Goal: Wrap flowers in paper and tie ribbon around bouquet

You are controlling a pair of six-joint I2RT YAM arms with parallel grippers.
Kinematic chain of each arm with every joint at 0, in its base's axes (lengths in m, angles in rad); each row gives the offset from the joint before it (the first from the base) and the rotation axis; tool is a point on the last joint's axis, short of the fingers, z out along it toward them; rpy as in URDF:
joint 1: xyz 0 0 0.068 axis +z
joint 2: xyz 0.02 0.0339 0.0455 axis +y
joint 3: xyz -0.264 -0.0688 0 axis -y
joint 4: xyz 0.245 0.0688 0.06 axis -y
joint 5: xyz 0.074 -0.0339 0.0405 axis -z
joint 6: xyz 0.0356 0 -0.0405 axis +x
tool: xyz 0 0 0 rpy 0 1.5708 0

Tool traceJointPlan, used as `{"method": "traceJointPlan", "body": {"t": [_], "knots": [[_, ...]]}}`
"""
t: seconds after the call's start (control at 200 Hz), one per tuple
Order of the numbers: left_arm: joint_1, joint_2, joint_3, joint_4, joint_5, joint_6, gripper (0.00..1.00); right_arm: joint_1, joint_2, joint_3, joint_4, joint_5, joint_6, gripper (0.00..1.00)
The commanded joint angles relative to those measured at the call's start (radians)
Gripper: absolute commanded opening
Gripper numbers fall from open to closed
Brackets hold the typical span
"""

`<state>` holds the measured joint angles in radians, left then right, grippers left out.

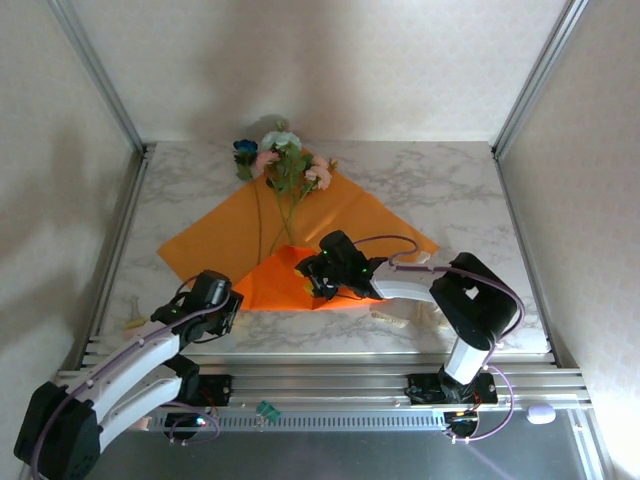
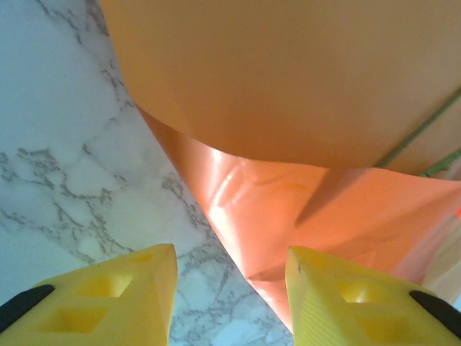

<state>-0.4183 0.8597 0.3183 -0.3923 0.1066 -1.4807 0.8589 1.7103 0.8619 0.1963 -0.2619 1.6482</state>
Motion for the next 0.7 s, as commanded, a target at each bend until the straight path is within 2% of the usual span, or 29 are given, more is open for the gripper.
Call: {"method": "traceJointPlan", "body": {"t": [0.0, 0.145, 0.21, 0.295, 0.536, 0.551, 0.576, 0.611, 0.696], "knots": [[-0.011, 0.050, -0.016, 0.092, -0.018, -0.026, 0.38, -0.015, -0.035, -0.019, -0.018, -0.005, -0.027, 0.43], [-0.011, 0.094, -0.009, 0.136, -0.050, -0.008, 0.27, -0.022, -0.033, -0.028, 0.007, -0.018, -0.021, 0.43], [-0.011, 0.096, -0.025, 0.156, -0.053, -0.012, 0.17, -0.022, -0.025, -0.032, 0.007, -0.025, -0.019, 0.42], [-0.012, 0.088, -0.040, 0.156, -0.059, -0.015, 0.00, -0.023, -0.022, -0.042, 0.004, -0.020, -0.027, 0.41], [-0.012, 0.025, -0.039, 0.109, -0.054, -0.009, 0.00, -0.045, -0.003, -0.050, 0.010, -0.020, -0.056, 0.40], [-0.013, 0.028, -0.039, 0.109, -0.050, -0.010, 0.04, -0.047, -0.003, -0.049, 0.011, -0.021, -0.056, 0.40], [-0.016, 0.031, -0.039, 0.107, -0.044, -0.012, 0.17, -0.047, -0.003, -0.049, 0.009, -0.021, -0.057, 0.40], [-0.024, 0.038, -0.035, 0.108, -0.039, -0.011, 0.29, -0.046, -0.004, -0.045, 0.004, -0.021, -0.060, 0.40], [-0.040, 0.051, -0.023, 0.108, -0.035, -0.013, 0.40, -0.046, -0.010, -0.041, -0.006, -0.019, -0.064, 0.40]]}}
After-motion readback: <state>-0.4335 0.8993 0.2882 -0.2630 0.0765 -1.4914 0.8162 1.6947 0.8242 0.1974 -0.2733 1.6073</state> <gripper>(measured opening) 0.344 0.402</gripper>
